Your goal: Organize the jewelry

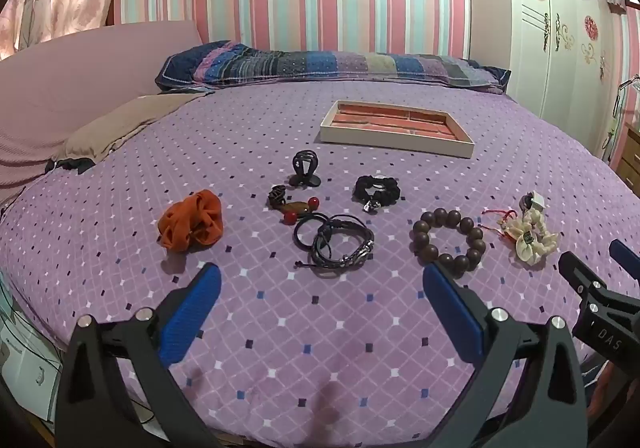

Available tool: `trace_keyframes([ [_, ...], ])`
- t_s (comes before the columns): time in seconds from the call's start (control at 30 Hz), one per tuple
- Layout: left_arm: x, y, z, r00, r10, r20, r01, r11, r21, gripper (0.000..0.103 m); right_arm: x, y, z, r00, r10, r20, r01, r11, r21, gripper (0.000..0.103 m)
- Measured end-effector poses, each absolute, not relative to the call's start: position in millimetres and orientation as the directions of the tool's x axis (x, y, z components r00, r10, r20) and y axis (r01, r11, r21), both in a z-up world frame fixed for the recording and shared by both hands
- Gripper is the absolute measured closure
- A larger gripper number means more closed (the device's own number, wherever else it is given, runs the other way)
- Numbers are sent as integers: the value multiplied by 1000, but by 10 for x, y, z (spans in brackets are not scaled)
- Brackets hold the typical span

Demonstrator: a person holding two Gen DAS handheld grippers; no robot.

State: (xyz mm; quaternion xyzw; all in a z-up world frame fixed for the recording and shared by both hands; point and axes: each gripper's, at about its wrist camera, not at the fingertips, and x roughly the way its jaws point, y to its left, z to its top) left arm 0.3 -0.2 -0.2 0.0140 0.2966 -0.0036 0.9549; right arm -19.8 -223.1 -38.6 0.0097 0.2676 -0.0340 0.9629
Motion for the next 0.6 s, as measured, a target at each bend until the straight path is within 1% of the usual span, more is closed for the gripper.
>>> trace_keyframes([
  [0.6,1,1,0,826,1,-564,14,1000,22,4,-221,-2232,-348,862,-63,-503,73,997,0,4],
])
